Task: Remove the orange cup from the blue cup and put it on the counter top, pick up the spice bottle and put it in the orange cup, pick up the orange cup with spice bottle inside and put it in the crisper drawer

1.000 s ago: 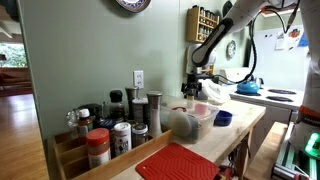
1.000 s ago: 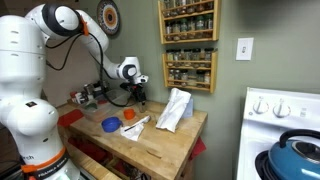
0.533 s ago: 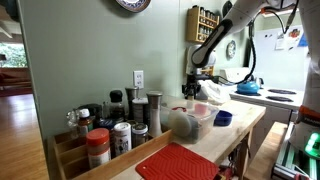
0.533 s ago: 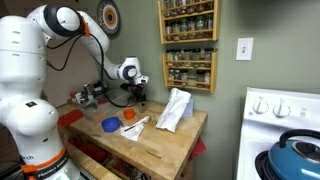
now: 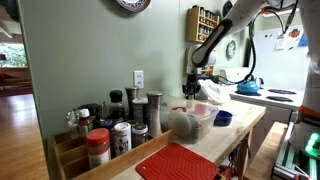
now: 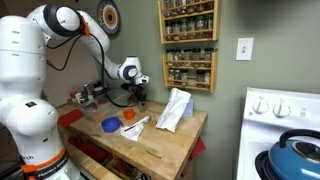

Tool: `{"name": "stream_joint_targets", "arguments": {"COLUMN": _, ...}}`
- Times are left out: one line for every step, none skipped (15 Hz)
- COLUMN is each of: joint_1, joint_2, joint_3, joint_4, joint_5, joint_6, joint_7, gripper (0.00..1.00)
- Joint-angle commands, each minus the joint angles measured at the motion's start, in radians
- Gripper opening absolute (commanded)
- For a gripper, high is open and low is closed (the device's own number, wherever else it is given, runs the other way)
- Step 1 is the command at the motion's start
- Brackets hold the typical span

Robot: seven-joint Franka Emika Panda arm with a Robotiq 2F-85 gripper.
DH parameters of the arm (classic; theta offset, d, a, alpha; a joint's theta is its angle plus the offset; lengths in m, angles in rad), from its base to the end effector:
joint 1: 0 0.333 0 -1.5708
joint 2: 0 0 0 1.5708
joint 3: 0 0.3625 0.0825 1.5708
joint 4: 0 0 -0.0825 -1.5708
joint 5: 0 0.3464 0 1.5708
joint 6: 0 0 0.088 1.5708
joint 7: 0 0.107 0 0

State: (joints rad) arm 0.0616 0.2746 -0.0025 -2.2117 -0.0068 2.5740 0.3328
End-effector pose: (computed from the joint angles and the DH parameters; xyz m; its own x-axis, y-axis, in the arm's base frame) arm 0.5503 0.0327 0.3363 0.9606 -0.2648 0.0843 -0.2638 -0.9643 -0.0241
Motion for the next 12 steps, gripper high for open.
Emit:
{"name": "stream_joint_targets", "arguments": {"joint_1": -0.001, "joint_2": -0.114, "joint_3": -0.011, "joint_4": -0.059, "joint_5": -0.007, "joint_6": -0.035, "joint_7": -0.039, "gripper": 0.28}}
{"name": "stream_joint_targets", "arguments": {"joint_1": -0.003, "joint_2": -0.15, "joint_3": -0.008, "joint_4": -0.073, "joint_5": -0.007, "joint_6": -0.056, "joint_7": -0.052, "gripper": 0.28}}
{"name": "stream_joint_targets", "arguments": {"joint_1": -0.003, "joint_2": -0.174, "joint_3": -0.008, "joint_4": -0.081, "joint_5": -0.013, "joint_6": -0.074, "joint_7": -0.06, "gripper": 0.28}}
{"name": "stream_joint_targets", "arguments": {"joint_1": -0.004, "joint_2": -0.209, "joint_3": -0.004, "joint_4": -0.098, "joint_5": -0.015, "joint_6": -0.105, "joint_7": -0.074, "gripper": 0.28}}
{"name": "stream_joint_targets", "arguments": {"joint_1": -0.006, "joint_2": -0.233, "joint_3": -0.002, "joint_4": -0.106, "joint_5": -0.018, "joint_6": -0.129, "joint_7": -0.082, "gripper": 0.28}}
{"name": "stream_joint_targets", "arguments": {"joint_1": -0.009, "joint_2": -0.261, "joint_3": 0.002, "joint_4": -0.122, "joint_5": -0.009, "joint_6": -0.15, "joint_7": -0.099, "gripper": 0.28}}
{"name": "stream_joint_targets", "arguments": {"joint_1": -0.01, "joint_2": -0.285, "joint_3": 0.004, "joint_4": -0.133, "joint_5": -0.009, "joint_6": -0.174, "joint_7": -0.111, "gripper": 0.28}}
{"name": "stream_joint_targets", "arguments": {"joint_1": -0.011, "joint_2": -0.304, "joint_3": 0.009, "joint_4": -0.147, "joint_5": 0.002, "joint_6": -0.196, "joint_7": -0.135, "gripper": 0.28}}
{"name": "stream_joint_targets", "arguments": {"joint_1": -0.01, "joint_2": -0.317, "joint_3": 0.012, "joint_4": -0.156, "joint_5": 0.014, "joint_6": -0.214, "joint_7": -0.153, "gripper": 0.28}}
{"name": "stream_joint_targets", "arguments": {"joint_1": -0.008, "joint_2": -0.316, "joint_3": 0.016, "joint_4": -0.166, "joint_5": 0.026, "joint_6": -0.224, "joint_7": -0.167, "gripper": 0.28}}
{"name": "stream_joint_targets", "arguments": {"joint_1": -0.006, "joint_2": -0.32, "joint_3": 0.019, "joint_4": -0.176, "joint_5": 0.045, "joint_6": -0.228, "joint_7": -0.188, "gripper": 0.28}}
{"name": "stream_joint_targets", "arguments": {"joint_1": -0.005, "joint_2": -0.321, "joint_3": 0.022, "joint_4": -0.185, "joint_5": 0.05, "joint_6": -0.231, "joint_7": -0.191, "gripper": 0.28}}
